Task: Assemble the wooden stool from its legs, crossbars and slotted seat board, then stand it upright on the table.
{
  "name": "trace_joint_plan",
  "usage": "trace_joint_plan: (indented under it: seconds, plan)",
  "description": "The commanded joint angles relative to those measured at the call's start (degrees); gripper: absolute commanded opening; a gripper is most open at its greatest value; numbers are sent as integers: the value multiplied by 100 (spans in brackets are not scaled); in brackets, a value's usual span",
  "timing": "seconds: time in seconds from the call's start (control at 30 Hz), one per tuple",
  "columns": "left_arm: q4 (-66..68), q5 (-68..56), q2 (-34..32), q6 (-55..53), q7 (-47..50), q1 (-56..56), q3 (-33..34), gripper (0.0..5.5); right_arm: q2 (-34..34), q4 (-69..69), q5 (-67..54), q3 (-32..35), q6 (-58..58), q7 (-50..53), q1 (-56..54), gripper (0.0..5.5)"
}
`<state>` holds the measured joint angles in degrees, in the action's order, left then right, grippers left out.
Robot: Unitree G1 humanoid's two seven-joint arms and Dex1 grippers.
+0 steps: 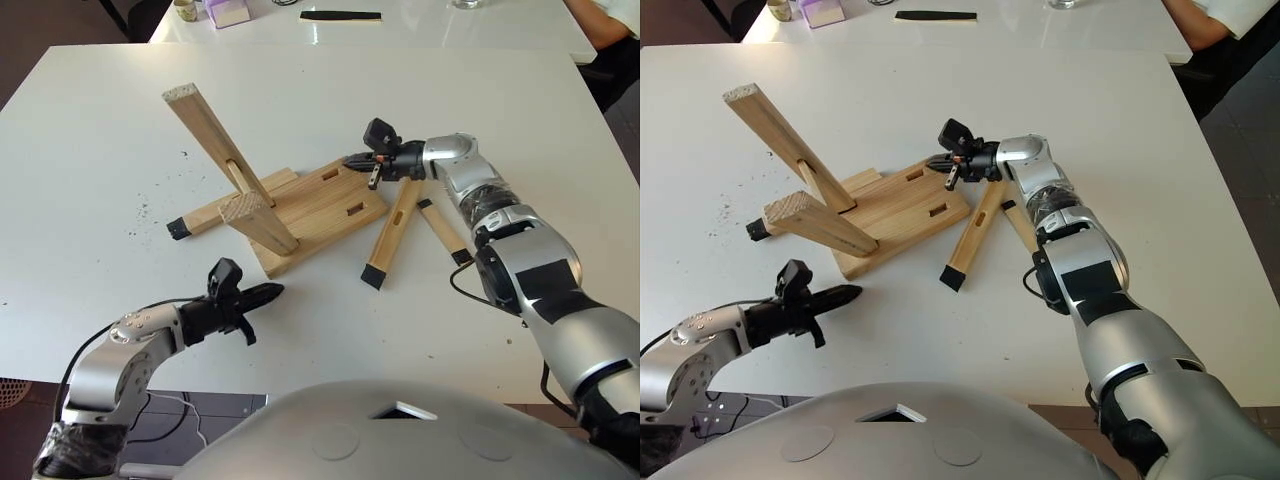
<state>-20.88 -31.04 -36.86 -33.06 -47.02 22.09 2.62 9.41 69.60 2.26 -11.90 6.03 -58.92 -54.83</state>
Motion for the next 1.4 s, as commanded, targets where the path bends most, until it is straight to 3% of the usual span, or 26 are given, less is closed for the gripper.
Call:
trace_joint_plan:
  seconds: [0.03, 0.33, 0.8, 1.2, 1.4]
  plan:
    - [272, 260, 238, 49, 267, -182, -226, 0, 31, 288, 165, 11, -406, -153, -130, 2]
    - [237, 206, 413, 111, 536, -232, -85, 0, 381, 183, 673, -467, -441, -982, 453, 2]
    - [736, 39, 1021, 27, 1144, -1202, 299, 0, 840, -2159, 189, -808, -1160, -2315, 1920, 2]
    - [1684, 381, 1210, 400, 1051, -1958, 132, 0, 1051, -4533, -565, -892, -2534, -2067, 3002, 2]
    - [1668, 318, 981, 403, 985, -1899, 437, 0, 1076, -4357, -1044, 143, -2627, -1048, 2315, 2]
